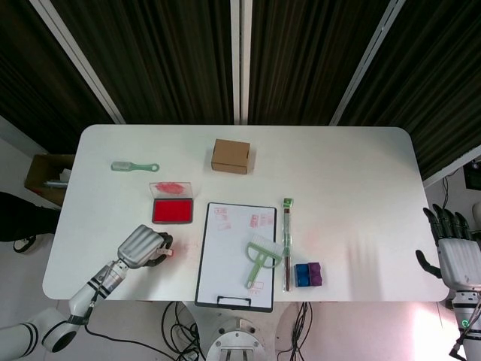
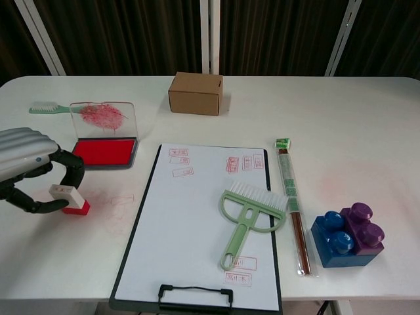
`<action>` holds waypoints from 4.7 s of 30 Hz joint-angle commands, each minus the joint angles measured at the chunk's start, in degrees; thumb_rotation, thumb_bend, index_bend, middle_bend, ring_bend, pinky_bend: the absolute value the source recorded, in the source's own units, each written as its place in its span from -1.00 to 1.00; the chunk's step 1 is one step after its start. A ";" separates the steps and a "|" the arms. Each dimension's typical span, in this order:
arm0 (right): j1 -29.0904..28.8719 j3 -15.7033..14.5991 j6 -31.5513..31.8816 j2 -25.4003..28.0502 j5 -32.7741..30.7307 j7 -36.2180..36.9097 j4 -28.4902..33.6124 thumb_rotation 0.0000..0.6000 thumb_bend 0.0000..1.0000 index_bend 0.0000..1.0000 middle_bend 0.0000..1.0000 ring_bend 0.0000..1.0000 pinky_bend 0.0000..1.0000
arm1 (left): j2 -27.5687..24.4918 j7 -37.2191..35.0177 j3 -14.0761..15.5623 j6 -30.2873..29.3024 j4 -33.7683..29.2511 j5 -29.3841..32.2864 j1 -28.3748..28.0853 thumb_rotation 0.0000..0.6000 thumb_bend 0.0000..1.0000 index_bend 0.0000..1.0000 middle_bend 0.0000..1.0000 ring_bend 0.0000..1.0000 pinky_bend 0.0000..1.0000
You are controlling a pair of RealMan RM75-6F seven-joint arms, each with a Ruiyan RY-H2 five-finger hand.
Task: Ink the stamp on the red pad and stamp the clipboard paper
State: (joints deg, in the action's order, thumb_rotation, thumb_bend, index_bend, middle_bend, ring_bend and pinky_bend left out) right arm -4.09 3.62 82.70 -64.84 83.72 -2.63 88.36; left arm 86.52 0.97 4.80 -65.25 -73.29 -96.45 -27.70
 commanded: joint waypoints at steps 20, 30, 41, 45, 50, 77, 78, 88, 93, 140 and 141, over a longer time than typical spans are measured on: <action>0.47 -0.04 1.00 0.83 0.21 -0.85 1.24 1.00 -0.51 -1.00 -1.00 -1.00 -1.00 | 3.90 -19.28 -6.49 0.84 12.81 3.08 -6.69 1.00 -0.15 0.27 0.26 1.00 1.00; 0.77 0.16 1.49 1.84 -0.14 -2.19 3.08 1.00 -0.50 -1.00 -1.00 -1.00 -1.00 | 7.61 -23.42 -6.81 6.47 21.73 5.04 -10.46 1.00 -0.12 0.27 0.26 1.00 1.00; 0.75 0.30 1.40 1.98 -0.47 -2.72 3.50 1.00 -0.49 -1.00 -1.00 -1.00 -1.00 | 10.17 -26.27 -6.15 7.15 26.97 5.61 -11.67 1.00 -0.12 0.28 0.27 1.00 1.00; 0.70 0.28 1.21 1.95 -0.55 -2.81 3.52 1.00 -0.48 -1.00 -1.00 -1.00 -1.00 | 10.72 -26.75 -5.81 7.36 27.85 5.62 -12.02 1.00 -0.11 0.28 0.27 1.00 1.00; 0.59 0.26 0.93 1.76 -0.68 -3.12 3.50 1.00 -0.48 -1.00 -1.00 -1.00 -1.00 | 11.60 -27.35 -5.24 7.98 29.12 5.86 -12.12 1.00 -0.11 0.29 0.28 1.00 1.00; 0.51 0.02 0.63 1.35 -0.66 -2.86 3.03 1.00 -0.46 -1.00 -1.00 -1.00 -1.00 | 14.05 -31.52 -3.80 7.51 34.38 5.84 -12.53 1.00 -0.10 0.35 0.35 1.00 1.00; 0.55 0.02 0.72 1.31 -0.62 -2.73 2.92 1.00 -0.46 -1.00 -1.00 -1.00 -1.00 | 13.87 -31.53 -3.89 7.30 34.08 5.87 -12.56 1.00 -0.10 0.35 0.35 1.00 1.00; 0.71 -0.03 1.40 1.09 0.21 -1.23 1.96 1.00 -0.46 -1.00 -1.00 -1.00 -1.00 | 6.78 -27.09 -5.77 2.53 20.22 5.29 -13.38 1.00 -0.10 0.35 0.35 1.00 1.00; 0.81 -0.27 1.46 0.78 0.61 -0.41 1.38 1.00 -0.46 -1.00 -1.00 -1.00 -1.00 | 3.03 -20.63 -6.58 2.08 8.99 5.63 -13.59 1.00 -0.11 0.33 0.35 1.00 1.00; 1.12 -0.61 1.30 1.02 1.16 2.48 -0.37 1.00 -0.45 -1.00 -1.00 -1.00 -1.00 | 15.35 -4.96 -8.53 15.01 7.16 12.94 -18.86 1.00 -0.10 0.33 0.34 1.00 1.00; 1.11 -0.62 1.25 0.98 1.14 2.47 -0.40 1.00 -0.45 -1.00 -1.00 -1.00 -1.00 | 15.40 -4.96 -8.51 15.09 7.22 13.01 -18.85 1.00 -0.10 0.33 0.34 1.00 1.00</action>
State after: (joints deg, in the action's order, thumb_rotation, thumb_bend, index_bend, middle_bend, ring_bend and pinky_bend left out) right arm -2.98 3.00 83.95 -63.86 84.86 -0.16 87.96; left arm 101.92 -4.00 -3.71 -50.17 -66.08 -83.45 -46.56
